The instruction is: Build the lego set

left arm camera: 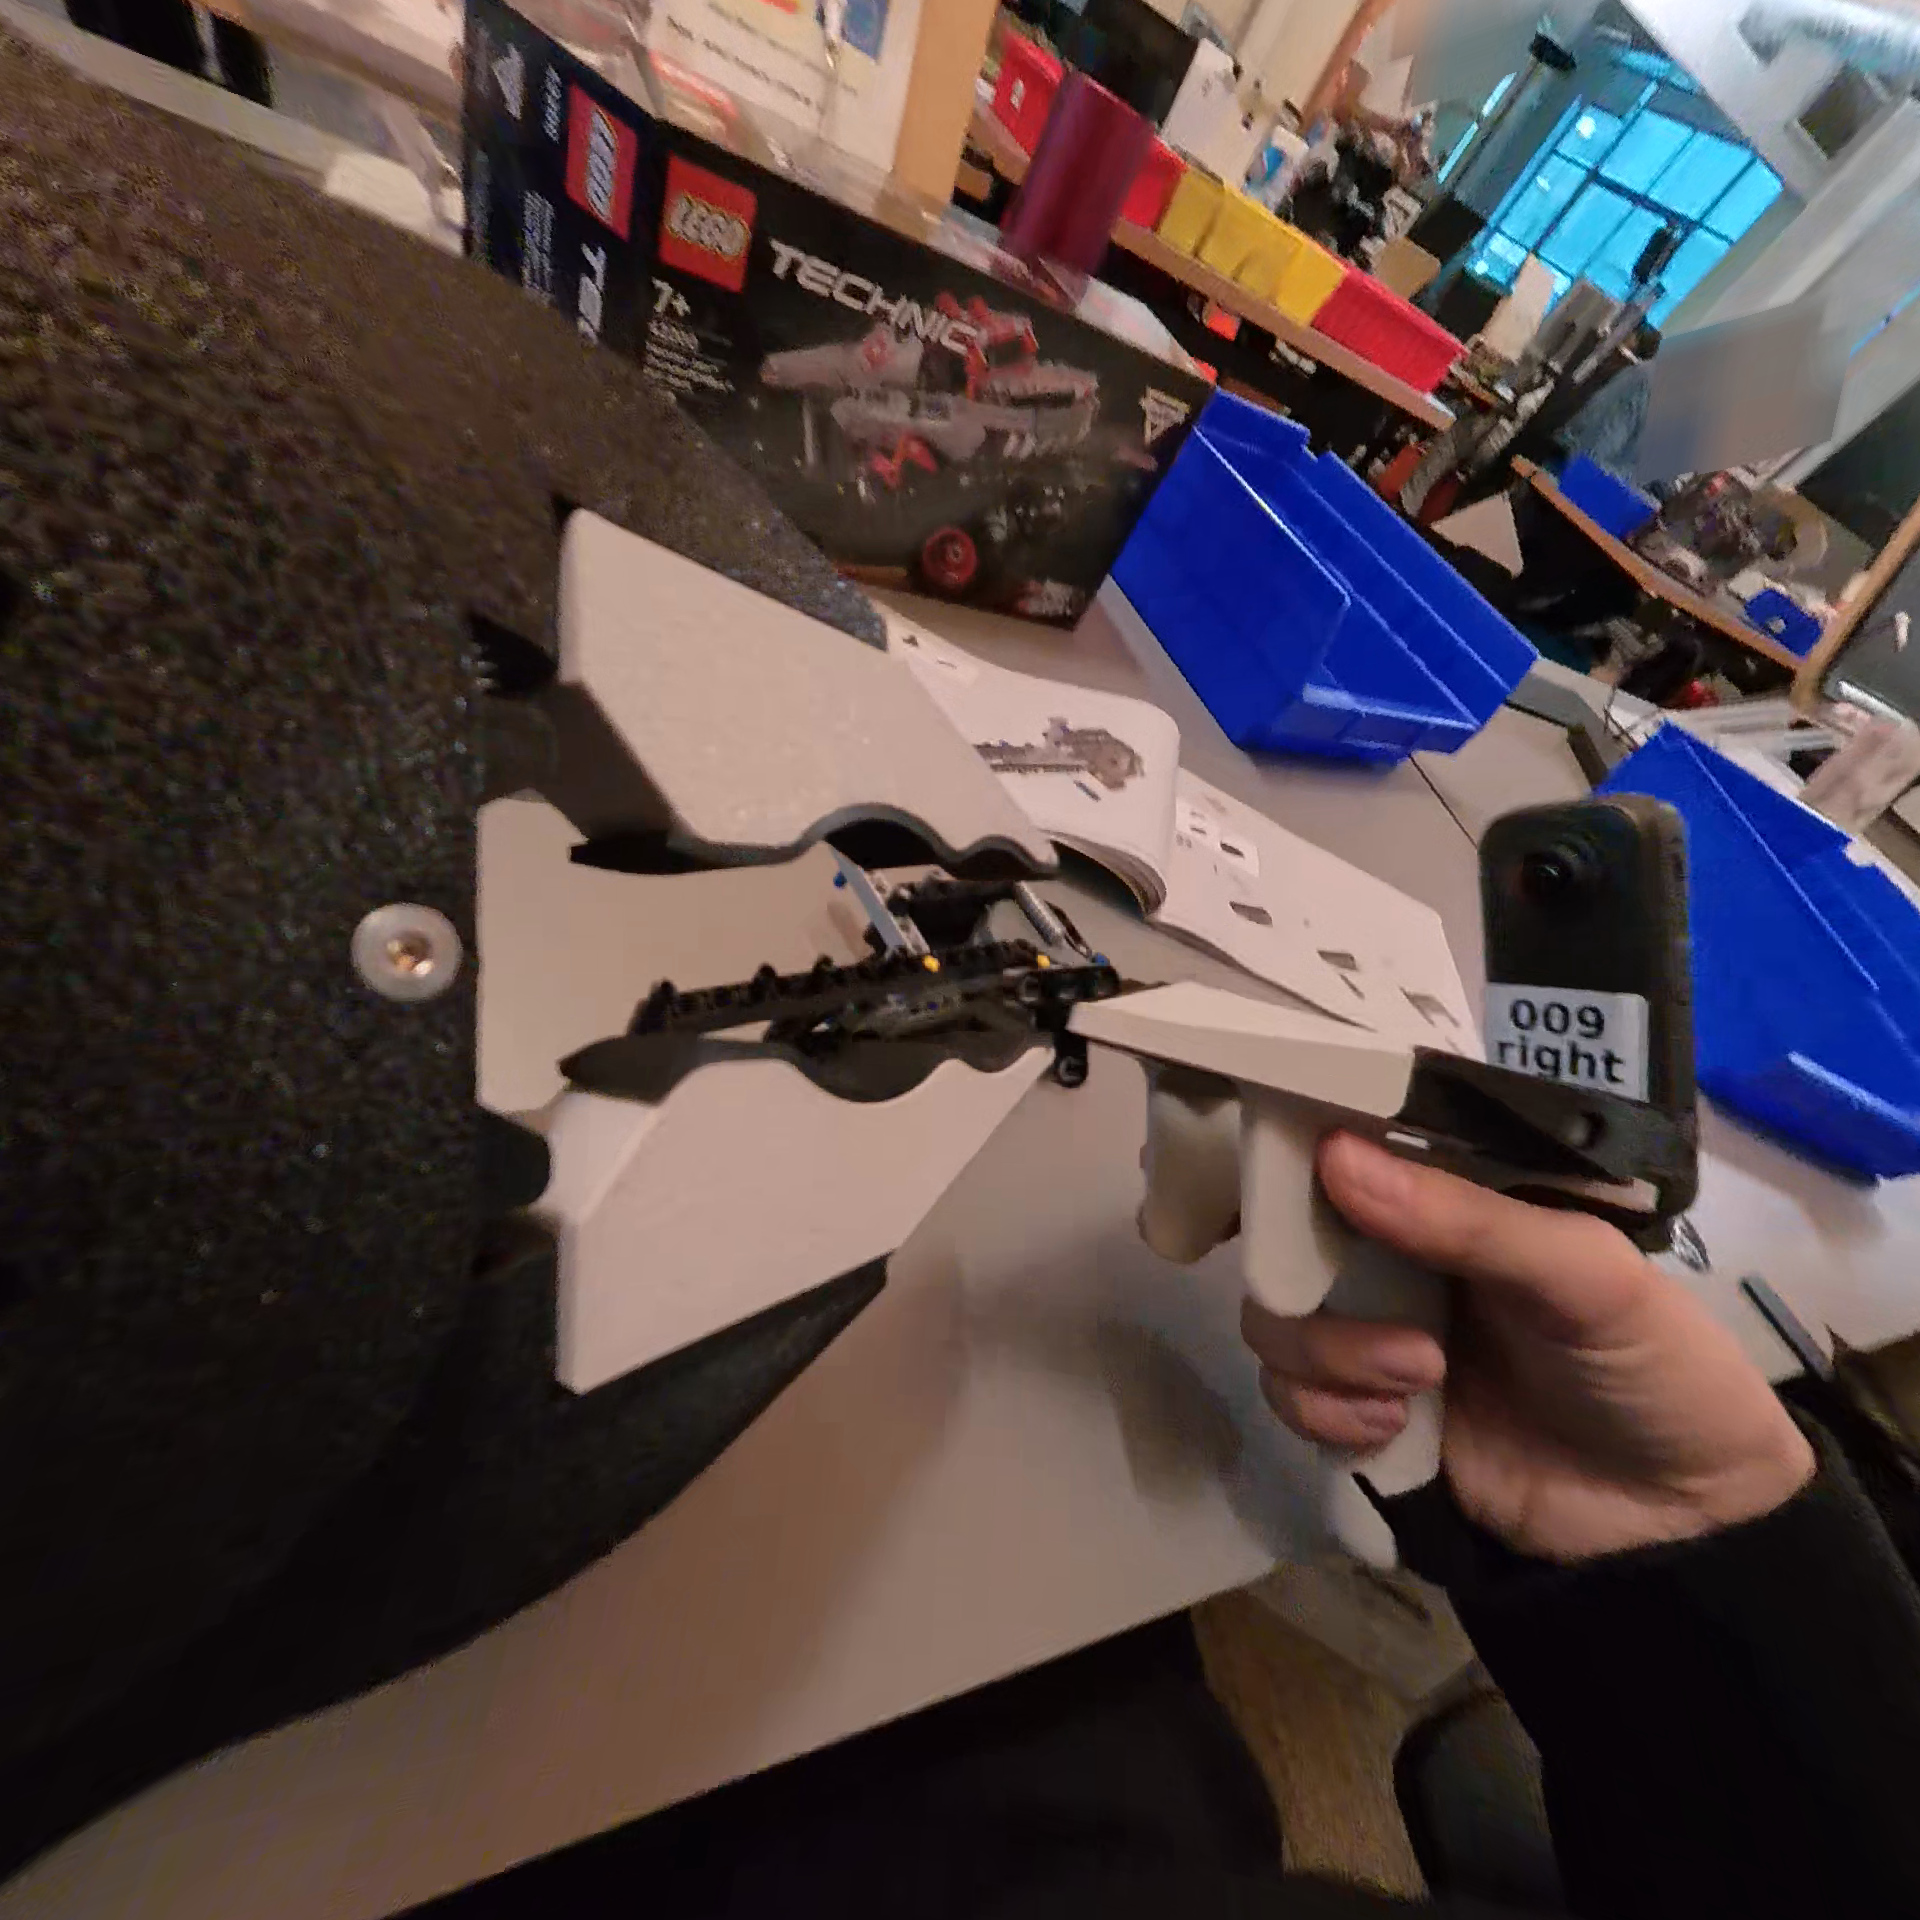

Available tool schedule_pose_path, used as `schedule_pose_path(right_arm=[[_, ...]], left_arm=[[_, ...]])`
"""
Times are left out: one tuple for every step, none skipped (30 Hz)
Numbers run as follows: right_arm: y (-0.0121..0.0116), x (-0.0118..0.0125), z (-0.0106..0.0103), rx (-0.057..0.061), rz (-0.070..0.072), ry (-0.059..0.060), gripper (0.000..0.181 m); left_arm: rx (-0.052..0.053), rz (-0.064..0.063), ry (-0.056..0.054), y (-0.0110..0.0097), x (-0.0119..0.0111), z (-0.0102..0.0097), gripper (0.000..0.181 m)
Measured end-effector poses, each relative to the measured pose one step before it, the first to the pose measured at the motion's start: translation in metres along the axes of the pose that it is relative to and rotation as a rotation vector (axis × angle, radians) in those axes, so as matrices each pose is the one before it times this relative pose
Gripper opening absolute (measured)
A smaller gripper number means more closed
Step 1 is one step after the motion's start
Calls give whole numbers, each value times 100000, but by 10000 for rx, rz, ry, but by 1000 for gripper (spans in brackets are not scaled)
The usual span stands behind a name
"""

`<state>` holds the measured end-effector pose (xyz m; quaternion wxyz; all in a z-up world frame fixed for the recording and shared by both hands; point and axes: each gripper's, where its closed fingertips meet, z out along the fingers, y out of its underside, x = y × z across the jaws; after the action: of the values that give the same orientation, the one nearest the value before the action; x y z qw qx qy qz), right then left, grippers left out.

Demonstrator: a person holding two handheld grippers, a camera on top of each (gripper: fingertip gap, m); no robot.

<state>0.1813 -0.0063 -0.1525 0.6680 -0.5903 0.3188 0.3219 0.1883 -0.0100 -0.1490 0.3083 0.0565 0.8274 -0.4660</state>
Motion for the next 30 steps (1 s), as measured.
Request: schedule_pose_path(right_arm=[[155, -183, 257, 57, 104, -91, 5], [0, -32, 121, 103, -36, 2, 5], [214, -132, 115, -98, -8, -78, 5], [169, -259, 87, -101, 49, -145, 5], [46, -489, 111, -41, 7, -245, 5], [57, -416, 152, -60, -23, -170, 5], [141, 55, 143, -104, -110, 131, 5], [157, 295, 69, -82, -173, 294, 5], [128, 75, 41, -49, -151, 167, 5], [108, -163, 32, -23, -47, -1, 5], [249, -139, 58, -106, -19, -15, 5], [240, -39, 76, -74, -26, 9, 5], [224, -26, 98, -68, -1, -10, 5], [232, -112, 116, -73, -31, -78, 5], [143, -218, 102, -39, -43, -145, 6], [63, -232, 94, 5, -11, -147, 6], [52, -148, 98, -3, -21, -107, 6], [2, -84, 64, -2, -71, -65, 7], [-26, 34, 19, 2, -82, 24, 9], [-64, 23, -19, 6, -153, 32, 11], [-56, 7, -61, -9, -203, 58, 12], [-74, 35, -63, -18, -228, 105, 13], [-7, 27, -49, -74, -278, 125, 15], [109, 93, -66, -167, -355, 188, 17], [215, 263, -85, -260, -484, 333, 22], [324, 370, -98, -339, -640, 419, 25], [412, 324, -84, -373, -774, 403, 28], [437, 132, -65, -360, -862, 271, 33], [282, 66, -51, -213, -873, 209, 37], [36, 279, -76, 2, -739, 339, 37]], left_arm=[[59, 25, 170, 16, 342, -70, 23], [39, -32, 63, 20, 142, -163, 18], [35, -33, 70, 18, 147, -194, 16], [60, -19, 100, -26, 218, -190, 13], [42, -12, 113, -15, 253, -154, 12], [-18, 0, 202, 39, 409, -115, 15], [-47, 11, 131, 40, 329, -89, 19], [5, 53, -120, -54, -8, -118, 16], [25, 101, -269, -96, -175, -168, 8], [17, 109, -105, -92, 67, -147, 7], [9, 51, -12, -58, 194, -142, 7], [-23, -17, -70, 32, 100, -136, 6], [-32, -33, -27, 55, 183, -128, 6], [0, -26, -42, 24, 187, -176, 6], [64, -27, -111, -78, 140, -212, 6], [87, -48, -157, -117, 89, -217, 6], [58, -56, -106, -51, 148, -220, 6], [35, -69, -50, -10, 192, -186, 6], [-7, -108, 46, 72, 279, -146, 6], [-80, -130, 92, 212, 331, -83, 6], [-111, -94, 11, 312, 194, -55, 6], [-70, -25, -43, 290, 117, -28, 6], [-35, -9, -4, 213, 123, 0, 6], [-62, -45, 43, 164, 110, 15, 6], [-80, -58, 32, 144, 38, 53, 6], [-64, -45, 25, 116, -16, 70, 6], [-13, -55, 38, 114, -15, 100, 6], [27, -111, 95, 140, 79, 153, 6], [11, -175, 106, 245, 102, 194, 6], [5, -197, 25, 288, 0, 214, 6]])
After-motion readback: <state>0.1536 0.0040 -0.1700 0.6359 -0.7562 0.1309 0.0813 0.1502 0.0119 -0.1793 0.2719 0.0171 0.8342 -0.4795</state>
